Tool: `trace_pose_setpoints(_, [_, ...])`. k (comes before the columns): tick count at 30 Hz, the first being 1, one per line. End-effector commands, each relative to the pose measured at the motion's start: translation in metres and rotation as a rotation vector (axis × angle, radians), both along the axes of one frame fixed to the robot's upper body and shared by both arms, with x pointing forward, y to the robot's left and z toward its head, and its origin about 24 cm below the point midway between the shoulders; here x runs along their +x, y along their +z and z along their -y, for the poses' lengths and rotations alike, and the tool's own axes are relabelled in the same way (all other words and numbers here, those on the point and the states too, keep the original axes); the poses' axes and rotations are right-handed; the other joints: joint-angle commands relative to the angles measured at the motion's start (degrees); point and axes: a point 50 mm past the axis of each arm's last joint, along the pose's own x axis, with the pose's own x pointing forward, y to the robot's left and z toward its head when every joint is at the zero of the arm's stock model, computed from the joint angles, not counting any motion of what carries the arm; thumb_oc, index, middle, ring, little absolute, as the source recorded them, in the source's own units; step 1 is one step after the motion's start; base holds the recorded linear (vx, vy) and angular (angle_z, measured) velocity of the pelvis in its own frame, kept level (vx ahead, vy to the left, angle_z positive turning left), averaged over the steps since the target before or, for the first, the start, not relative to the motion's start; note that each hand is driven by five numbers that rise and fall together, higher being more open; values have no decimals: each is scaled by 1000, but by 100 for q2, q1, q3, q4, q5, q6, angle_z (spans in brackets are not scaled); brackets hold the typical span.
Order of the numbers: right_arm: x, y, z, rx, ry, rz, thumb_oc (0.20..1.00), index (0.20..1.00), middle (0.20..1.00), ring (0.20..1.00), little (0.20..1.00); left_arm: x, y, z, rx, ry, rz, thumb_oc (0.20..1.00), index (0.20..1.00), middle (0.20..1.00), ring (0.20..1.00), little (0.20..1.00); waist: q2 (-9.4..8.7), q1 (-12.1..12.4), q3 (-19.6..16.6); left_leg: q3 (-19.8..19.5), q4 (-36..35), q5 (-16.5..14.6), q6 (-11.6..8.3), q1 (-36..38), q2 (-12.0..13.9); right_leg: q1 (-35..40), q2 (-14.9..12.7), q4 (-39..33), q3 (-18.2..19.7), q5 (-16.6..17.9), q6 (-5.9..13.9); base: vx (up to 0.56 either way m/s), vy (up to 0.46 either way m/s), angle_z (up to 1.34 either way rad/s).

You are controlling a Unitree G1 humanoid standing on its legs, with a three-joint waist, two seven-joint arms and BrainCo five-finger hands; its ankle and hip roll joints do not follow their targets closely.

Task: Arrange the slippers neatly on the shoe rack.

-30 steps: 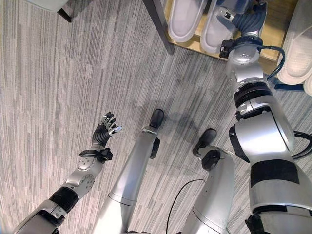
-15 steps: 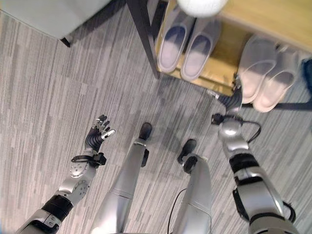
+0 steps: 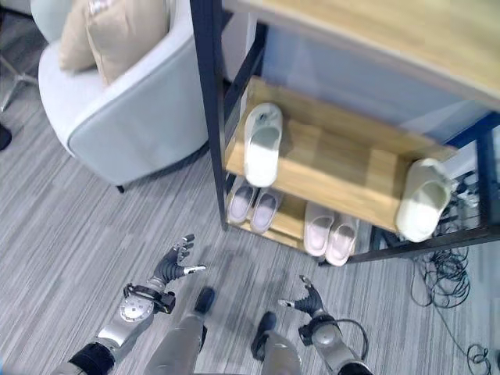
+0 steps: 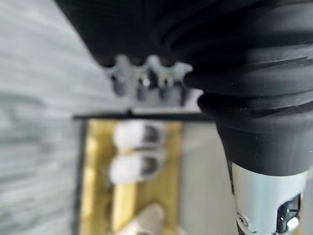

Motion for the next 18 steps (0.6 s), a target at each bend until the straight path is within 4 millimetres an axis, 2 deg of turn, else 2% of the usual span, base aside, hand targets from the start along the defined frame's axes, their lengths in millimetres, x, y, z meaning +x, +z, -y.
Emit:
trace_pose_setpoints(1, [13,10,6,-88,116,31,1000,1000,1000,1000,1000,1,7,12,-16,-67,33,1000,1000,1000,1000,1000,238,19,263,44,-493,0,-182,434,183,640,-64,-290,-11,233,308,19,-36,4])
trace_pose_setpoints(6, [-21,-11,11,-53,52,-106,1000,1000,1000,1000,1000,-7,3,27,2,-169,6,1000,1000,1000,1000,1000,347,-155,-230,160,-1164,116,-241,1294,379,1360,114,-807,49,265,353,62,-60,-5])
trace_pose_setpoints(8, [-25,-14,13,-56,46,-126,1000,1000,1000,1000,1000,-9,3,31,15,-206,2,1000,1000,1000,1000,1000,375,-176,-280,188,-1306,145,-254,1470,422,1504,159,-906,87,267,357,61,-51,-16])
trace_pose_setpoints(9, [-33,-18,19,-56,14,-168,1000,1000,1000,1000,1000,-8,9,42,59,-312,30,1000,1000,1000,1000,1000,482,-285,-443,261,-1475,188,-292,1685,504,1670,229,-1027,204,244,356,45,-49,-26])
trace_pose_setpoints(13, [-39,-20,25,-56,-29,-187,1000,1000,1000,1000,1000,-7,20,57,59,-403,76,1000,1000,1000,1000,1000,563,-371,-544,286,-1486,175,-315,1766,529,1782,277,-1125,253,228,356,-6,-40,-29])
trace_pose_setpoints(14, [-43,-23,26,-47,-52,-205,1000,1000,1000,1000,1000,-5,29,74,39,-487,112,1000,1000,1000,1000,1000,616,-463,-578,307,-1486,164,-317,1803,536,1779,293,-1089,320,215,350,-17,-32,-11])
trace_pose_setpoints(17, [-46,-25,26,-41,-60,-222,1000,1000,1000,1000,1000,-6,37,92,-17,-571,119,1000,1000,1000,1000,1000,660,-532,-622,361,-1486,142,-325,1838,537,1796,299,-1096,392,215,344,-3,-27,-10])
trace_pose_setpoints(18, [-47,-26,28,-39,-69,-234,1000,1000,1000,1000,1000,-5,48,111,-61,-659,133,1000,1000,1000,1000,1000,708,-599,-644,386,-1486,113,-324,1891,545,1820,315,-1127,472,217,346,7,-30,-17])
